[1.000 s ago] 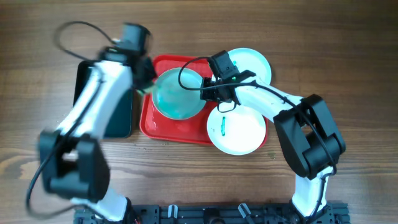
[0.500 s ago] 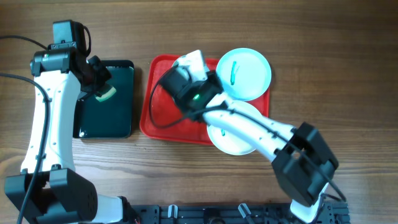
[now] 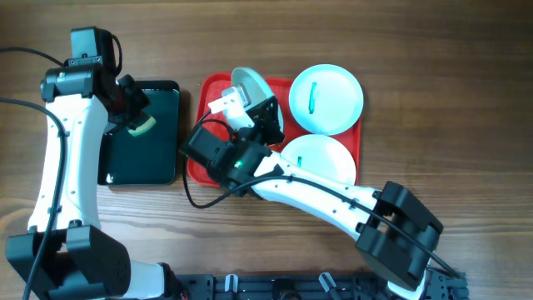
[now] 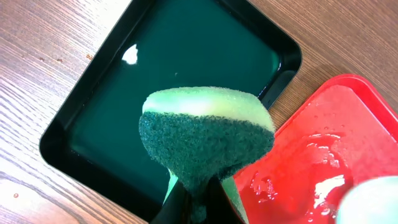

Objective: Clean dirty plates on tray and stack at the side
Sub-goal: 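Carry the cleaned plate with right gripper to table right of tray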

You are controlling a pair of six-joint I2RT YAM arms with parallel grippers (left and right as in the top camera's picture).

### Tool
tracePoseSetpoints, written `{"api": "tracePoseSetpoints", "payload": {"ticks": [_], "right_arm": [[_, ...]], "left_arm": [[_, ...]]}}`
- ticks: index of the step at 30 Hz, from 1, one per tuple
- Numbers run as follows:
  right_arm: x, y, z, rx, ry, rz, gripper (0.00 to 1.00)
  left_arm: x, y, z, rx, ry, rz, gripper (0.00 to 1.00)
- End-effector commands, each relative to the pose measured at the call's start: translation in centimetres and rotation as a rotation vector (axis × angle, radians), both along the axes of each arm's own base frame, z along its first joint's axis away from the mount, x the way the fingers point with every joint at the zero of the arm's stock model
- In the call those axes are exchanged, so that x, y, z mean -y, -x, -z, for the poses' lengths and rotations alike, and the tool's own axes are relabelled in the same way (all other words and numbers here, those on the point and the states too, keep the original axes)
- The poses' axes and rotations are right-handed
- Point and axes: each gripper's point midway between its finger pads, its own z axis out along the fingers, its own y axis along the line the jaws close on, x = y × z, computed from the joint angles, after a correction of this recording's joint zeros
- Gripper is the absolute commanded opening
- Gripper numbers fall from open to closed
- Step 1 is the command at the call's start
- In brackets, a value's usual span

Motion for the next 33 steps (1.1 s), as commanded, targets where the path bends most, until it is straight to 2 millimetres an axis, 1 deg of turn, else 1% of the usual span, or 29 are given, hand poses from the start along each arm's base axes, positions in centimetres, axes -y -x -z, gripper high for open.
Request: {"api": "tracePoseSetpoints", "payload": {"ticks": [1, 2, 3, 4, 6, 7, 9, 11, 12, 13, 14, 15, 17, 18, 19, 21, 22, 23, 25, 27, 28, 29, 30, 33], "right_arm": [[-0.8, 0.0, -2.2, -0.101, -0.297, -0.076, 0.04], [-0.2, -0.1, -3.1, -0.159, -0.414, -0.093, 0.04], [0.4, -0.1, -3.4, -0.218, -0.499, -0.105, 0.04], [1.6, -0.3, -3.5, -0.335, -0.635, -0.126, 0.04], [3.8, -0.7, -3.2, -0.471, -0.780, -0.128, 0.04], [4.8, -0.9, -3.0, -0.516, -0.828, -0.118, 0.04], [7.4, -1.4, -2.4, -0.588, -0.918, -0.073, 0.04], [12.3, -2.5, -1.6, -0.624, -1.005, 0.042, 0.04], [15.0, -3.0, -1.1, -0.611, -1.026, 0.110, 0.04], [17.2, -3.3, -0.7, -0.596, -1.040, 0.164, 0.04], [20.9, -3.7, 0.1, -0.570, -1.062, 0.252, 0.04], [23.4, -3.8, 0.7, -0.556, -1.077, 0.305, 0.04], [28.8, -3.5, 2.1, -0.514, -1.092, 0.419, 0.04], [31.0, -3.2, 2.8, -0.493, -1.105, 0.470, 0.04], [33.7, -2.6, 3.9, -0.473, -1.113, 0.528, 0.04], [37.6, -1.1, 6.0, -0.450, -1.118, 0.611, 0.04], [38.6, -0.6, 6.6, -0.453, -1.105, 0.614, 0.04], [39.7, 0.2, 7.7, -0.447, -1.100, 0.650, 0.04], [40.3, 0.8, 9.5, -0.439, -1.107, 0.674, 0.04], [40.8, 1.8, 11.8, -0.427, -1.084, 0.726, 0.04], [41.5, 2.6, 13.0, -0.403, -1.060, 0.783, 0.04], [42.2, 2.9, 13.8, -0.375, -1.026, 0.803, 0.04], [42.3, 2.9, 14.1, -0.367, -1.013, 0.799, 0.04], [43.8, 3.5, 14.9, -0.312, -0.940, 0.845, 0.04]], "left_arm": [[0.0, 0.2, 0.7, -0.024, 0.004, 0.013, 0.04], [0.0, 0.2, 0.7, -0.024, 0.004, 0.013, 0.04], [0.0, 0.2, 0.7, -0.024, 0.004, 0.013, 0.04], [0.0, 0.2, 0.7, -0.024, 0.004, 0.013, 0.04], [0.0, 0.2, 0.7, -0.024, 0.003, 0.014, 0.04], [0.0, 0.2, 0.7, -0.024, 0.003, 0.014, 0.04], [0.0, 0.2, 0.7, -0.023, 0.004, 0.014, 0.04], [0.0, 0.2, 0.7, -0.024, 0.004, 0.014, 0.04], [0.0, 0.2, 0.7, -0.024, 0.004, 0.014, 0.04], [0.0, 0.2, 0.7, -0.024, 0.003, 0.014, 0.04], [0.0, 0.2, 0.7, -0.024, 0.003, 0.016, 0.04], [0.0, 0.2, 0.7, -0.024, 0.002, 0.017, 0.04], [0.0, 0.2, 0.7, -0.024, 0.002, 0.017, 0.04], [0.0, 0.1, 0.7, -0.023, 0.002, 0.017, 0.04], [0.0, 0.1, 0.7, -0.023, 0.002, 0.017, 0.04], [0.0, 0.1, 0.7, -0.023, 0.001, 0.017, 0.04], [0.0, 0.1, 0.7, -0.023, 0.001, 0.017, 0.04], [0.0, 0.2, 0.7, -0.023, 0.002, 0.017, 0.04], [0.0, 0.2, 0.7, -0.024, 0.002, 0.017, 0.04], [0.0, 0.2, 0.7, -0.024, 0.002, 0.018, 0.04], [0.0, 0.2, 0.7, -0.024, 0.002, 0.017, 0.04], [0.0, 0.2, 0.7, -0.024, 0.002, 0.017, 0.04], [0.0, 0.2, 0.7, -0.024, 0.002, 0.017, 0.04], [0.0, 0.2, 0.7, -0.024, 0.002, 0.017, 0.04]]}}
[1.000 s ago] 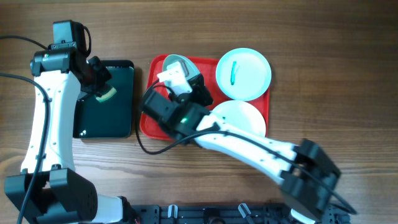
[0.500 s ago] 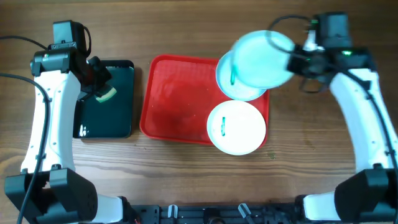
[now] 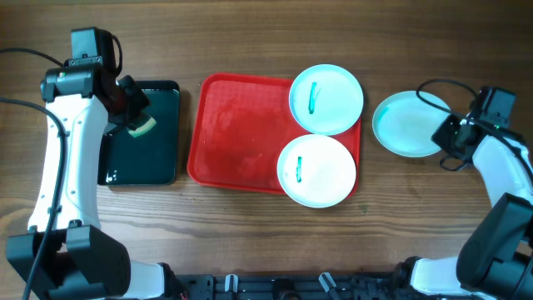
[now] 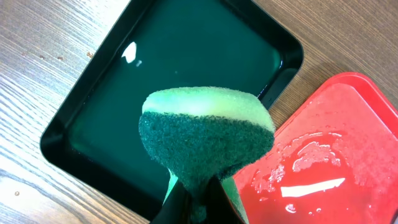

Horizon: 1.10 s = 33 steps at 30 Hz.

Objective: Clean dirty plates on tray and stack at the side
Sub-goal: 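Carry the cleaned plate with right gripper to table right of tray, then release the plate and withdraw the right gripper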

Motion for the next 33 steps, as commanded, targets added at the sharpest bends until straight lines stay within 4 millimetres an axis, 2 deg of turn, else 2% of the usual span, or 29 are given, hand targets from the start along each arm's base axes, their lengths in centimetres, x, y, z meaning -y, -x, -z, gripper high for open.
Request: {"api": "tracePoseSetpoints", "payload": {"ticks": [1, 2, 3, 4, 5, 6, 7, 8, 9, 11, 13, 14, 16, 19, 23, 26, 28, 30, 33], "right_arm": [[2.1, 0.8, 0.3, -0.016, 0.114, 0.068, 0.04], [2.2, 0.6, 0.4, -0.015, 0.121, 0.070, 0.10], [2.3, 0.5, 0.5, -0.011, 0.122, 0.071, 0.29], [2.1, 0.4, 0.4, -0.007, 0.115, 0.064, 0.52], [1.6, 0.0, 0.2, 0.001, 0.092, 0.032, 0.69], [0.3, -0.9, -0.5, 0.027, 0.034, -0.040, 0.78], [-1.5, -2.2, -1.9, 0.073, -0.045, -0.123, 0.83], [-3.4, -3.3, -3.4, 0.121, -0.120, -0.206, 0.83], [-6.8, -4.6, -5.5, 0.189, -0.220, -0.354, 0.78], [-12.5, -5.2, -6.5, 0.238, -0.338, -0.556, 0.75], [-16.5, -4.4, -5.7, 0.202, -0.382, -0.684, 0.70], [-18.5, -3.8, -4.7, 0.160, -0.373, -0.753, 0.68], [-20.1, -3.2, -2.7, 0.080, -0.324, -0.792, 0.61], [-21.0, -3.0, 0.0, -0.012, -0.253, -0.811, 0.61], [-20.8, -2.5, 2.6, -0.088, -0.246, -0.801, 0.56], [-20.7, -2.4, 2.7, -0.099, -0.242, -0.798, 0.54], [-19.8, -1.9, 3.1, -0.137, -0.207, -0.781, 0.52], [-19.7, -1.3, 3.4, -0.161, -0.210, -0.780, 0.45], [-19.7, -1.0, 4.2, -0.166, -0.214, -0.776, 0.22]], "left_arm": [[0.0, 0.0, 0.6, -0.018, 0.001, 0.017, 0.04], [0.0, 0.0, 0.6, -0.019, 0.001, 0.017, 0.04], [0.0, 0.0, 0.6, -0.018, 0.001, 0.017, 0.04], [0.0, 0.0, 0.6, -0.019, 0.001, 0.017, 0.04], [0.0, 0.1, 0.7, -0.022, 0.002, 0.017, 0.04], [0.0, 0.1, 0.6, -0.023, 0.002, 0.017, 0.04], [0.0, 0.2, 0.7, -0.025, 0.003, 0.017, 0.04], [0.0, 0.2, 0.7, -0.026, 0.002, 0.017, 0.04], [0.0, 0.3, 0.7, -0.028, 0.003, 0.017, 0.04], [0.0, 0.3, 0.7, -0.029, 0.003, 0.017, 0.04], [0.0, 0.3, 0.7, -0.032, 0.003, 0.017, 0.04], [0.0, 0.4, 0.7, -0.033, 0.002, 0.021, 0.04], [0.0, 0.4, 0.7, -0.032, 0.002, 0.021, 0.04], [0.0, 0.4, 0.7, -0.034, -0.001, 0.032, 0.04], [0.0, 0.4, 0.7, -0.042, -0.012, 0.071, 0.04], [0.0, 0.4, 0.7, -0.042, -0.011, 0.071, 0.04], [0.0, 0.4, 0.7, -0.042, -0.011, 0.071, 0.04], [0.0, 0.4, 0.7, -0.042, -0.011, 0.071, 0.04], [0.0, 0.4, 0.7, -0.041, -0.011, 0.071, 0.04]]}}
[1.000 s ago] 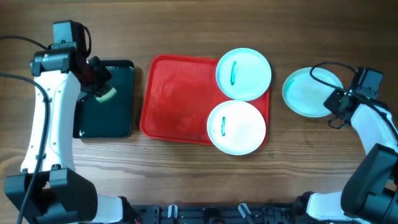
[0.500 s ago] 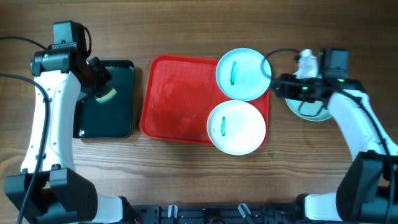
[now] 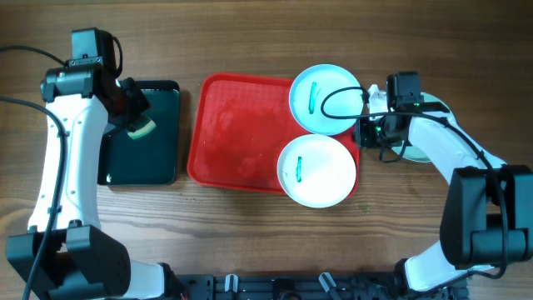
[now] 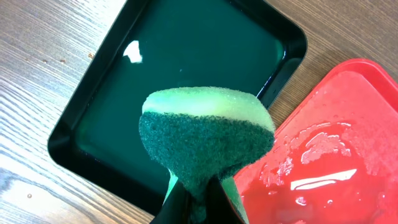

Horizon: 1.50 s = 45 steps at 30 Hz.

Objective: Clean dirty plates on tray and stack at the side
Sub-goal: 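Release the plate and withdraw the right gripper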

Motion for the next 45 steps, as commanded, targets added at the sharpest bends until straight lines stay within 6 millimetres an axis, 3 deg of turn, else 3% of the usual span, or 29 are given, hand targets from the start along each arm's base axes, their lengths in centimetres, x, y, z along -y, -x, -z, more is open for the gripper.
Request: {"api": "tracePoseSetpoints", "payload": {"ticks": [1, 5, 7, 10, 16, 34, 35, 37, 39, 42, 45], "right_arm": [[0.4, 0.8, 1.9, -0.018, 0.025, 0.000, 0.21], [0.4, 0.3, 1.9, 0.006, 0.024, 0.000, 0.16], [0.4, -0.5, 1.7, 0.037, 0.023, 0.000, 0.05], [0.3, -1.4, 1.4, 0.076, 0.021, 0.000, 0.04], [0.3, -1.1, 1.5, 0.067, 0.023, -0.004, 0.04], [0.1, -5.2, -0.3, 0.256, 0.020, -0.026, 0.04], [-0.1, -5.2, -0.3, 0.259, 0.012, -0.029, 0.10], [-0.2, -5.2, -0.7, 0.253, 0.002, -0.032, 0.34], [-0.2, -5.0, -1.9, 0.237, 0.002, -0.031, 0.49], [0.4, -4.1, -4.7, 0.227, -0.016, 0.035, 0.54], [-0.3, -1.5, -5.9, 0.155, -0.071, 0.047, 0.54]], "left_arm": [[0.0, 0.1, 0.6, -0.019, 0.002, 0.017, 0.04], [0.0, 0.1, 0.6, -0.019, 0.002, 0.017, 0.04], [0.0, 0.1, 0.6, -0.019, 0.002, 0.017, 0.04], [0.0, 0.1, 0.6, -0.021, 0.002, 0.017, 0.04], [0.0, 0.1, 0.6, -0.020, 0.002, 0.017, 0.04], [-0.1, -0.2, 0.5, -0.012, -0.007, 0.042, 0.04], [-0.1, -0.2, 0.5, -0.010, -0.007, 0.042, 0.04], [-0.1, -0.3, 0.5, -0.005, -0.008, 0.042, 0.04], [-0.1, -0.5, 0.4, 0.004, -0.009, 0.042, 0.04], [-0.1, -0.6, 0.4, 0.006, -0.011, 0.051, 0.04], [0.6, -0.7, 0.4, 0.005, 0.010, 0.123, 0.04]]}}
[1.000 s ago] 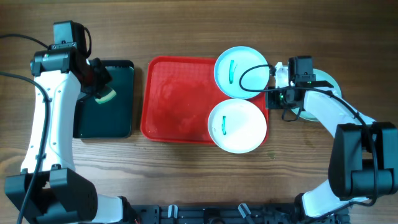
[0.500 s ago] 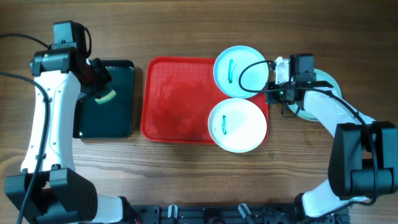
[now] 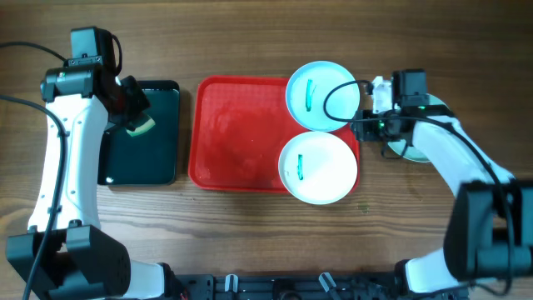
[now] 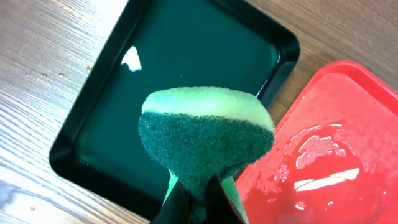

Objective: Clean dirty plates on tray and stack at the side
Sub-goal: 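Release the plate and withdraw the right gripper, then move right gripper to the rim of the next plate on tray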

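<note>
Two white plates with green smears lie on the right half of the red tray (image 3: 237,133): the upper plate (image 3: 323,96) and the lower plate (image 3: 317,169). My right gripper (image 3: 363,125) sits at the tray's right edge, against the upper plate's rim; its jaws are too small to read. A clean plate (image 3: 414,152) lies on the table right of the tray, mostly under my right arm. My left gripper (image 4: 199,200) is shut on a green sponge (image 4: 205,137), held above the right edge of the black tray (image 4: 186,56).
The black tray (image 3: 158,158) holds dark liquid and sits left of the red tray. Wet streaks glisten on the red tray's (image 4: 336,137) bare left half. A black cable loops over the upper plate by the right wrist.
My right gripper has edged left to the upper plate's rim, and that plate sits slightly further left. The left gripper still holds the sponge over the black tray.
First my right gripper held a tilted plate over the red tray's left half. Then that plate lay on the table right of the tray, with the gripper beside it. Later the gripper was at the tray's right edge, now at the upper plate's rim.
</note>
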You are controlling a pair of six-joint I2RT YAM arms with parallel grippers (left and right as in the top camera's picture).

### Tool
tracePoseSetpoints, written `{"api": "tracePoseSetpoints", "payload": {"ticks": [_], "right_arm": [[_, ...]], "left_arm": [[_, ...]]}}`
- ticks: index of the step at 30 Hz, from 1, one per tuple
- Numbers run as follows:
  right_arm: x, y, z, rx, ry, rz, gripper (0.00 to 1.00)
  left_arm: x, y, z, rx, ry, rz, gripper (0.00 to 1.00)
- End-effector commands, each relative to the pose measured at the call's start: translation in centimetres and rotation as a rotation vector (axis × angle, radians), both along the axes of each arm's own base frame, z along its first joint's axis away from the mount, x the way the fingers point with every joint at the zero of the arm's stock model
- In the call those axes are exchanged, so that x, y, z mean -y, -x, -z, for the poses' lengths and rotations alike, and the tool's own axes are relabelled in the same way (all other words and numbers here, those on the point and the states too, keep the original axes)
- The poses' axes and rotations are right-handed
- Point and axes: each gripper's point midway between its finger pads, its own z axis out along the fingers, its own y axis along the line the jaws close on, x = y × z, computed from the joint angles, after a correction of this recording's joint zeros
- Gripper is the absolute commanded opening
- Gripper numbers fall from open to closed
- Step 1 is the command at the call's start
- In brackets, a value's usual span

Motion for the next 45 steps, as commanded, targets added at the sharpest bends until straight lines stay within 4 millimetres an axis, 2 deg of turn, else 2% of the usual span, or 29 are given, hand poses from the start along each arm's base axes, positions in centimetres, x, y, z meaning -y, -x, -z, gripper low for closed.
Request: {"api": "tracePoseSetpoints", "payload": {"ticks": [1, 4, 9, 11, 13, 17, 20, 22, 24, 29, 33, 37, 40, 45], "right_arm": [[-0.8, 1.0, -2.9, -0.006, -0.074, 0.021, 0.54], [-1.9, 4.1, -1.0, -0.149, -0.121, 0.019, 0.48], [-3.5, 8.4, 0.9, -0.335, -0.169, 0.092, 0.34], [-3.9, 9.6, 1.5, -0.372, -0.156, 0.083, 0.33], [-3.3, 10.6, 2.6, -0.401, -0.105, 0.115, 0.33], [-3.1, 11.4, 3.3, -0.416, -0.092, 0.118, 0.31], [-3.1, 10.6, 3.1, -0.379, -0.093, 0.092, 0.24], [-4.0, 9.4, 1.4, -0.330, -0.140, 0.066, 0.22], [-4.0, 8.9, -0.5, -0.296, -0.142, 0.064, 0.23], [-1.7, 10.6, -1.6, -0.314, -0.023, 0.134, 0.26], [0.3, 11.5, -0.2, -0.346, 0.073, 0.232, 0.26], [0.3, 12.1, 1.4, -0.346, 0.070, 0.237, 0.22], [-0.6, 11.9, 2.4, -0.317, 0.033, 0.211, 0.18], [-1.4, 11.3, 2.2, -0.295, -0.007, 0.194, 0.07]], "left_arm": [[0.8, -0.2, 0.6, -0.014, 0.030, 0.093, 0.04], [1.1, -0.2, 0.6, -0.012, 0.041, 0.111, 0.04], [1.7, -0.2, 0.6, -0.014, 0.057, 0.140, 0.04], [2.2, -0.2, 0.6, -0.014, 0.056, 0.153, 0.04], [2.7, -0.3, 0.6, -0.015, 0.056, 0.169, 0.04], [3.2, -0.3, 0.6, -0.015, 0.056, 0.181, 0.04], [3.2, -0.3, 0.6, -0.015, 0.056, 0.181, 0.04], [3.2, -0.3, 0.7, -0.016, 0.056, 0.181, 0.04], [3.2, -0.2, 0.7, -0.019, 0.056, 0.181, 0.04], [3.2, -0.2, 0.7, -0.018, 0.056, 0.181, 0.04], [3.2, -0.2, 0.7, -0.019, 0.056, 0.181, 0.04], [3.2, -0.3, 0.7, -0.017, 0.056, 0.181, 0.04], [3.2, -0.3, 0.6, -0.015, 0.056, 0.181, 0.04], [3.2, -0.3, 0.7, -0.015, 0.056, 0.181, 0.04]]}}
